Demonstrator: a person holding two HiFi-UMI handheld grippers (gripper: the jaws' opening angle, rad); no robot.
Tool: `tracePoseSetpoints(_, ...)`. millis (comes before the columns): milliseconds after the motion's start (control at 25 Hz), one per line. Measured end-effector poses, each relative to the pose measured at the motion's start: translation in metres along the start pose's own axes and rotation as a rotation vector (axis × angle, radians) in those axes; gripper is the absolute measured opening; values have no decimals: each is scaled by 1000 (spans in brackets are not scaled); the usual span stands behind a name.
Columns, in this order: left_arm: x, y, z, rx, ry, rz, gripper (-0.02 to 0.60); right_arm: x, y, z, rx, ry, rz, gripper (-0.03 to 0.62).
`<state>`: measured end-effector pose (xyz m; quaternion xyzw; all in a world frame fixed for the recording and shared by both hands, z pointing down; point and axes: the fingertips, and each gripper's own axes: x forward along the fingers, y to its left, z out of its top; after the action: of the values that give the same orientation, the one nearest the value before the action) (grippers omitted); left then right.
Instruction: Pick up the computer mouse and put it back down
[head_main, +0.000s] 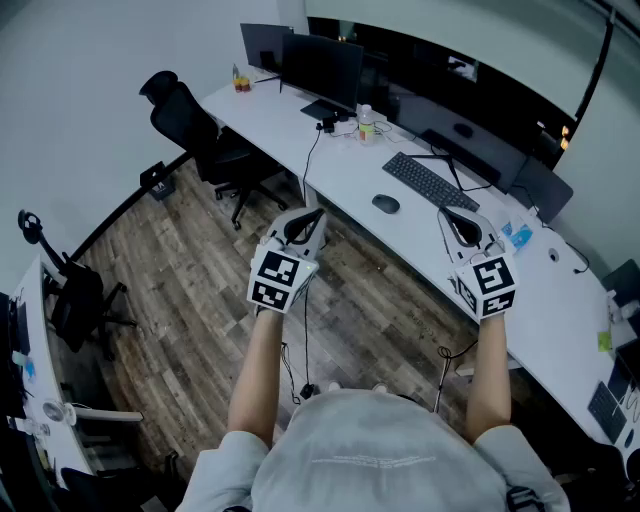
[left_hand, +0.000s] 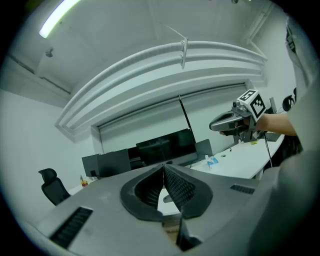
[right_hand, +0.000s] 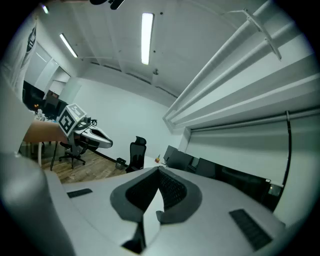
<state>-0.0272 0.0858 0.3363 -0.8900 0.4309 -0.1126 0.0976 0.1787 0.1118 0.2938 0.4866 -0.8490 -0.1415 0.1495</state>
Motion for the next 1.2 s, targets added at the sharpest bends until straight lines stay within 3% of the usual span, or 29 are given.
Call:
tracePoseSetpoints(600, 11, 5, -1, -3, 8, 21, 14, 11, 0, -13, 5, 4, 46, 1)
tracePoseSetpoints(920, 24, -3, -1, -22, -2, 29, 12, 9, -23, -28, 18, 18, 28, 0)
tracePoseSetpoints(1200, 38, -20, 4, -15, 22, 65, 14, 8, -41, -44, 56, -9, 111, 0)
